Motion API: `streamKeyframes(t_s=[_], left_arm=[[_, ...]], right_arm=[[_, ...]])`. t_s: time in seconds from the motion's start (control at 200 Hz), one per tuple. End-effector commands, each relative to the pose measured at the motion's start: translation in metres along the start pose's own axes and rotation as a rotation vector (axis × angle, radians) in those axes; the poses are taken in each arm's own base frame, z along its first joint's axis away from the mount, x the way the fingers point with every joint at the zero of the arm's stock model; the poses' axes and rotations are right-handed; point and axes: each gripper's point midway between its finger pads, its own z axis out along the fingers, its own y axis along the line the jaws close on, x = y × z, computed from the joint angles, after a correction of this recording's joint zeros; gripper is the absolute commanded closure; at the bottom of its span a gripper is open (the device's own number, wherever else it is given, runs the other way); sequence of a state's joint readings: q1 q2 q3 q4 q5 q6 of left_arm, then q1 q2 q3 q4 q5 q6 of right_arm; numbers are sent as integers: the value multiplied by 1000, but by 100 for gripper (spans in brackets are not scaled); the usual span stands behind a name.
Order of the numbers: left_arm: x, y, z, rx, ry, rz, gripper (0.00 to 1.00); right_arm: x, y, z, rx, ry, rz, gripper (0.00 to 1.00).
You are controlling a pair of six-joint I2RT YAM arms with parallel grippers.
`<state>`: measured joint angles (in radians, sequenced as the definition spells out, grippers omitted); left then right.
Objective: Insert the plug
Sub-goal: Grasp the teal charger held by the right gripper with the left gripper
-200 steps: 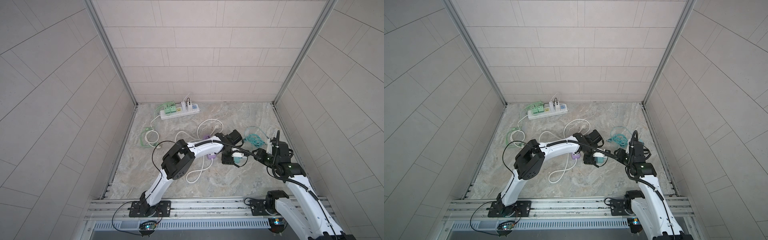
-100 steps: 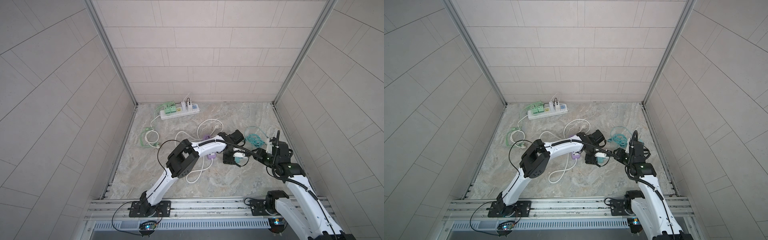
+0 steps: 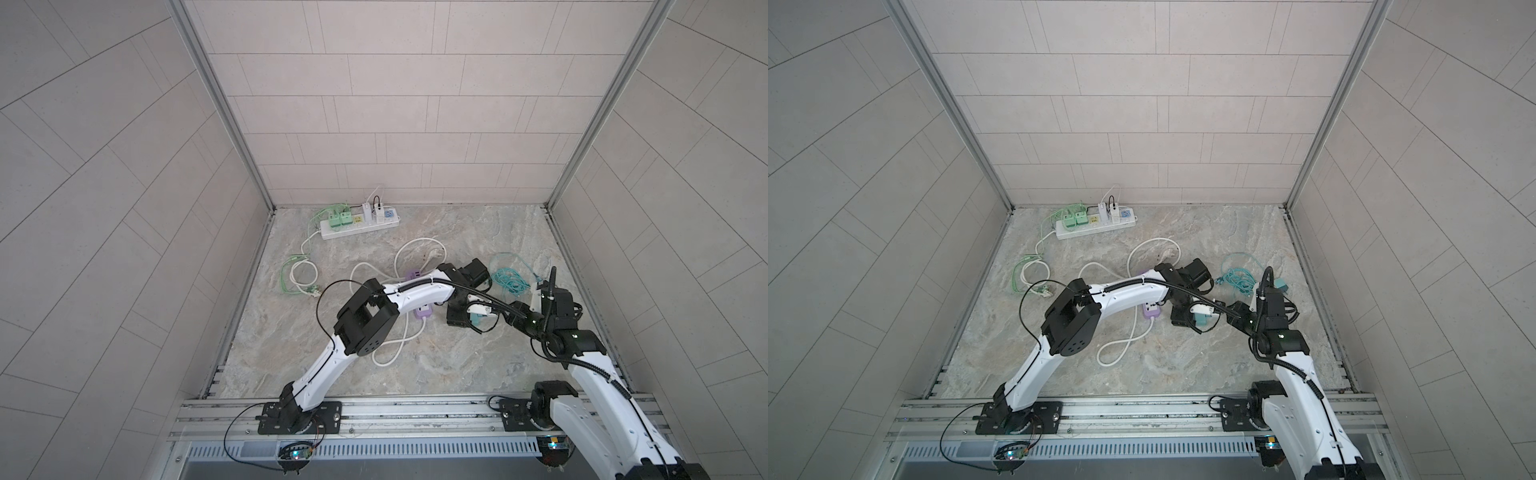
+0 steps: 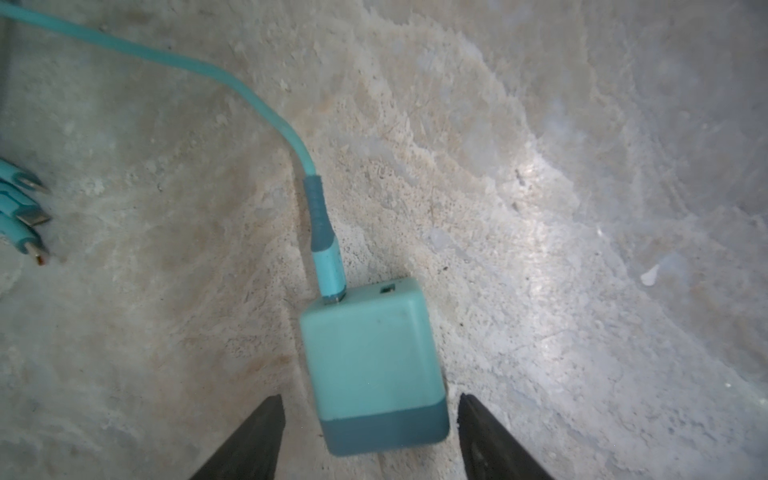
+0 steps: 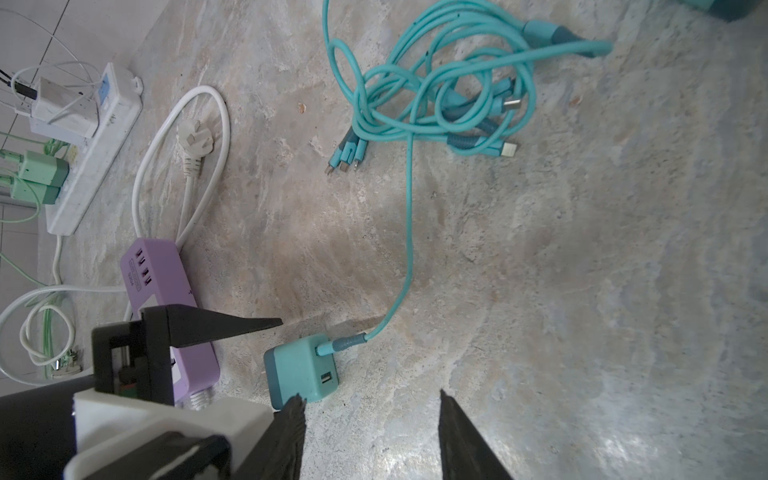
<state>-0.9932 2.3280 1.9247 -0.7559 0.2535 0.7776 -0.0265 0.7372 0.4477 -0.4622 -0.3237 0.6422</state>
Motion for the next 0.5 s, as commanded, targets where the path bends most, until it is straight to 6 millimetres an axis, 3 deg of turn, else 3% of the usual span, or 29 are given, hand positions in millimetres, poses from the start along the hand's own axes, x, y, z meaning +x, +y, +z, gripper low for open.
streamKeyframes(t_s=[0.0, 0.215, 0.495], left_arm=[[-2, -3, 5, 19, 11, -9, 29], [-10, 2, 8, 21, -7, -27, 31], [-14, 9, 11, 13, -26, -129, 56]], right_arm=[[-2, 3, -3, -18, -15, 4, 49], [8, -3, -3, -18, -8, 21, 49], [20, -7, 7, -19, 44, 29, 49]])
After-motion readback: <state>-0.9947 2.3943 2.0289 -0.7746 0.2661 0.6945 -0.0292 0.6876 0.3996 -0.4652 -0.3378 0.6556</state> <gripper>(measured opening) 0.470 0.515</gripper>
